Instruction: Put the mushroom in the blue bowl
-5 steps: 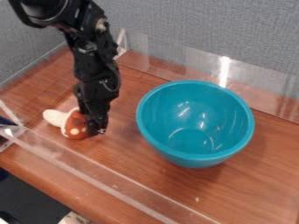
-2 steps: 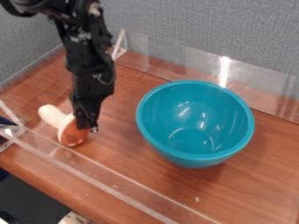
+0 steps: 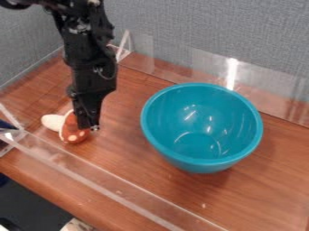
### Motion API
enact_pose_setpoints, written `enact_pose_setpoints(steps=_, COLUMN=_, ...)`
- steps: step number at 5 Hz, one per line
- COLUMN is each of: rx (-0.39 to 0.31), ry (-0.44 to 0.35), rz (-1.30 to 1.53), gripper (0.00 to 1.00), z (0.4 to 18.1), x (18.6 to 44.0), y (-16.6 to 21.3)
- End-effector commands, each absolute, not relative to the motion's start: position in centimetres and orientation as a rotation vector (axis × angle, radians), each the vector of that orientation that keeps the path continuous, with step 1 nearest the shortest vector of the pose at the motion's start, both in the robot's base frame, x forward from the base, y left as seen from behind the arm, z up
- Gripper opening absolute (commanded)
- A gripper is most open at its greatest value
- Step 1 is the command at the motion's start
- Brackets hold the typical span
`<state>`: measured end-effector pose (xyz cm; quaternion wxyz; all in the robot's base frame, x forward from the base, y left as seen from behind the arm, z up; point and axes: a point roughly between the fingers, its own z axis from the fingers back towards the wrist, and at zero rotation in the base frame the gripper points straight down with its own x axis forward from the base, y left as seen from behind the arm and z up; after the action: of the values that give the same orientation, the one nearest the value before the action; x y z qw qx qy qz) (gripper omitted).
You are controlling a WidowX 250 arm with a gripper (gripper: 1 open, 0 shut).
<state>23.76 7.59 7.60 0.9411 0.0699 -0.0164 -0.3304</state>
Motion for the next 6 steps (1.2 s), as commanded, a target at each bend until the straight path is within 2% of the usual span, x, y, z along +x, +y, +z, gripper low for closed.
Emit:
enact_pose_setpoints(steps=1, rx=0.184, ry=-0.098, rz=-0.656, gripper=1.0, z=9.6, x=24.4, y=8.3)
enact_pose_setpoints(steps=6, rx=0.175, ry=-0.067, rz=-0.675, gripper=1.0, z=6.7, x=24.3, y=9.5)
